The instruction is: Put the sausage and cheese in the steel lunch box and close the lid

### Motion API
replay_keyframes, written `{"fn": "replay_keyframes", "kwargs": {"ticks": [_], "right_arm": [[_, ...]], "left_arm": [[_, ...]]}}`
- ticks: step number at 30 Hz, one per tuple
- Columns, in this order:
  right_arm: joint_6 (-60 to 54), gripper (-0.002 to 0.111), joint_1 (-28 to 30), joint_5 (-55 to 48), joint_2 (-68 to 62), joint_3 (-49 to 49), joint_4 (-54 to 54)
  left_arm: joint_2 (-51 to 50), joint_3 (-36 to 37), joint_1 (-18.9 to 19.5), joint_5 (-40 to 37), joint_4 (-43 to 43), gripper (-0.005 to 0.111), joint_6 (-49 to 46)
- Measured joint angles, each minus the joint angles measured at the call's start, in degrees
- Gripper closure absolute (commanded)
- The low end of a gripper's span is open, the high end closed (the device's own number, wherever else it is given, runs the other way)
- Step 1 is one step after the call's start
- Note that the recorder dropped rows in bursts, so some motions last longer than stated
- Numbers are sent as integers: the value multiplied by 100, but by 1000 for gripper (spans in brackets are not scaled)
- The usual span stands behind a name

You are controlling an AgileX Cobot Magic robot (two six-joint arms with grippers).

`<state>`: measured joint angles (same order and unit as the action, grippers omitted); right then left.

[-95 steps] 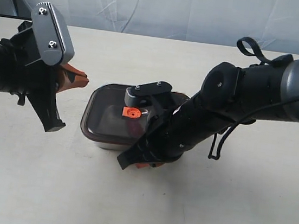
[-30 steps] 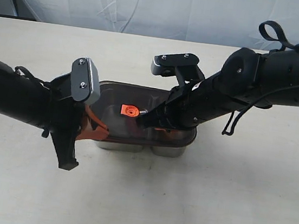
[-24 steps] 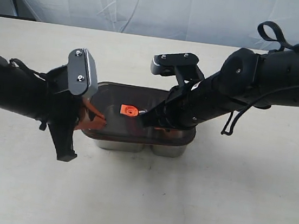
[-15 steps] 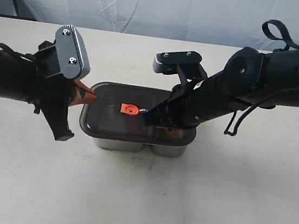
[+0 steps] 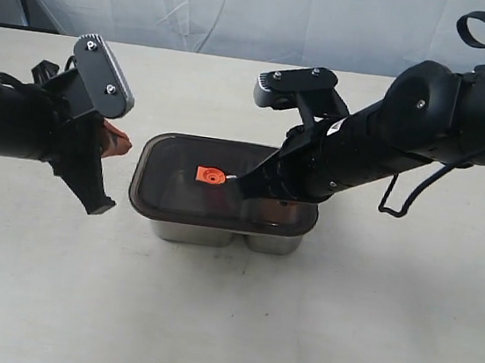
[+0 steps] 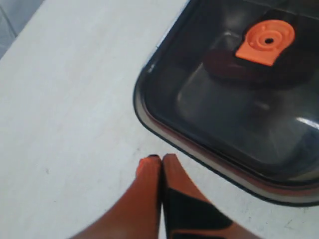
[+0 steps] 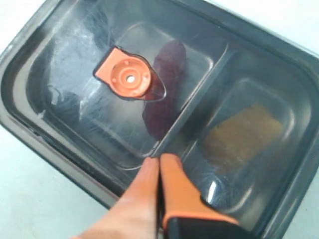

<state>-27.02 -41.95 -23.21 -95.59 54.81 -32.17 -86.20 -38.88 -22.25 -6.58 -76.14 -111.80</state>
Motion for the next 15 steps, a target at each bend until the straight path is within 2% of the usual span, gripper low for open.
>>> {"fn": "replay_keyframes", "kwargs": {"ticks": [15], "right_arm": [[0,108,0,-336,12,0,7]], "left_arm": [[-388,27,0,-811,-26,107,0]]}}
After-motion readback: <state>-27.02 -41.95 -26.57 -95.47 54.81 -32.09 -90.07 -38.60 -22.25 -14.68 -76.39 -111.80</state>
